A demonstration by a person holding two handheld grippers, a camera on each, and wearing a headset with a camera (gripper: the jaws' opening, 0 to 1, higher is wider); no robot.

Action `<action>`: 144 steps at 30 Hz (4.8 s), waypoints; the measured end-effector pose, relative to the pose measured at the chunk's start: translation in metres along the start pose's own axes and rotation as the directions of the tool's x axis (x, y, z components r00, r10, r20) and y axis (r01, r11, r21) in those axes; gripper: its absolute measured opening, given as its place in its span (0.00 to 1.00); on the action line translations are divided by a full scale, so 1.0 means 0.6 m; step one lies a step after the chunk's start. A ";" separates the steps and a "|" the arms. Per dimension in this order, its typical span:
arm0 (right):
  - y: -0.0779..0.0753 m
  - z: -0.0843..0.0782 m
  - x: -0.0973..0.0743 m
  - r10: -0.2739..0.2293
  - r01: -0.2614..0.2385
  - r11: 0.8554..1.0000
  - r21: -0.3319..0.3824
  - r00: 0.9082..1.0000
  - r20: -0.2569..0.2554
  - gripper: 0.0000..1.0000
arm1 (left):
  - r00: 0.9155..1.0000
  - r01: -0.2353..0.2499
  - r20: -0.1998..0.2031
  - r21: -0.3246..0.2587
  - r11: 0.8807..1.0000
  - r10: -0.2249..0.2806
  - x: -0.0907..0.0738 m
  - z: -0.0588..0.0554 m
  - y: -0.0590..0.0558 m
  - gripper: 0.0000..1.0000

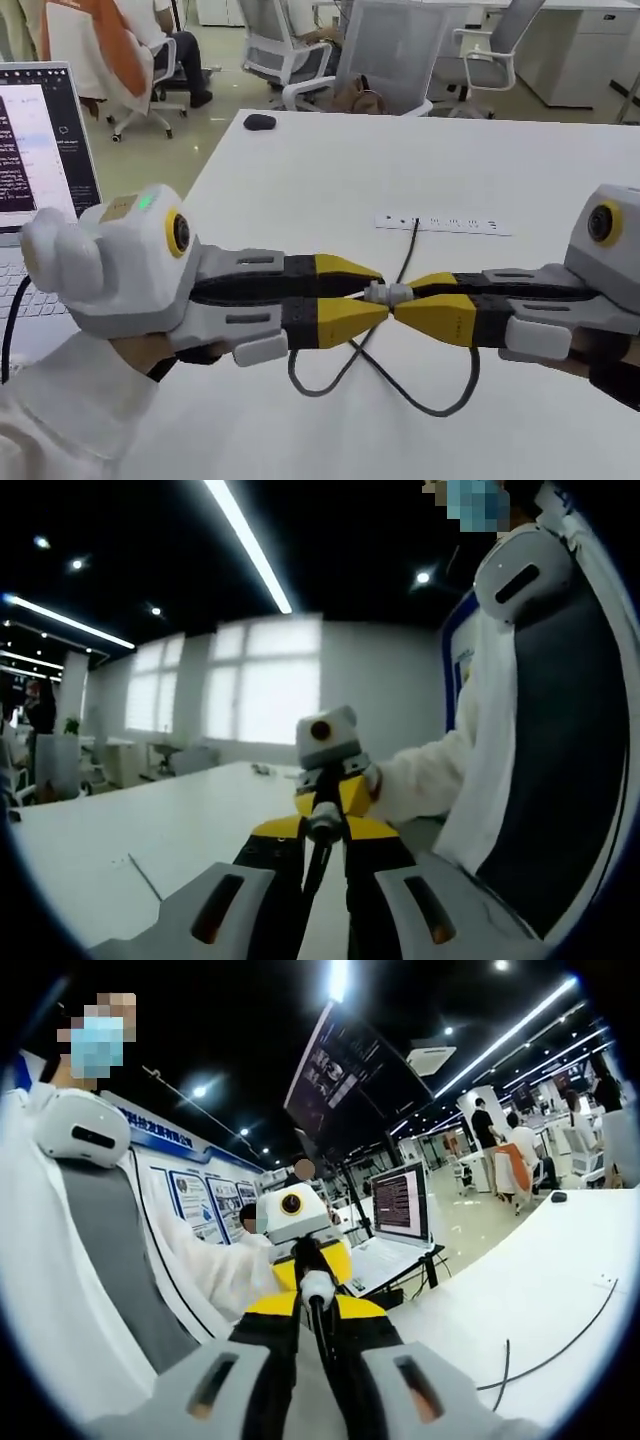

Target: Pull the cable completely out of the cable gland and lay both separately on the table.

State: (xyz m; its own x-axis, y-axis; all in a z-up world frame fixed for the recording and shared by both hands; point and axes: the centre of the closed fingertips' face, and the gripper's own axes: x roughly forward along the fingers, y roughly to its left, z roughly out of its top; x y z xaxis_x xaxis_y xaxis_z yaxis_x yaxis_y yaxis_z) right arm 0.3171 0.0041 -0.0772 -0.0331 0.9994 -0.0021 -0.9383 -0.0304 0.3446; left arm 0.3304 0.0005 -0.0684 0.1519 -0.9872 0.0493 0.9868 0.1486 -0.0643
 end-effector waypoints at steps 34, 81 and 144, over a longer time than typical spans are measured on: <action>-0.025 -0.009 -0.015 -0.061 0.053 0.980 -0.190 0.998 -0.033 0.10 | 0.999 -0.046 0.017 -0.124 0.991 0.049 -0.022 -0.003 0.022 0.16; -0.030 -0.069 -0.022 -0.081 0.042 0.970 -0.239 0.984 -0.157 0.03 | 0.998 -0.033 -0.057 -0.219 0.975 0.021 0.002 -0.066 0.002 0.17; -0.042 -0.107 -0.018 -0.122 0.035 0.959 -0.282 0.947 -0.297 0.03 | 0.994 -0.017 -0.110 -0.228 0.974 -0.009 0.010 -0.087 0.000 0.17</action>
State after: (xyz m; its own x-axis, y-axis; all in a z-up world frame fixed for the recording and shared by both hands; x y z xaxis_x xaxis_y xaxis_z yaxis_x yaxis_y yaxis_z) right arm 0.3189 -0.0069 -0.1459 -0.0196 0.9462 -0.3229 -0.9978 0.0018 0.0658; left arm 0.3285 -0.0082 -0.1204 0.1362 -0.9888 -0.0606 0.9455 0.1480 -0.2902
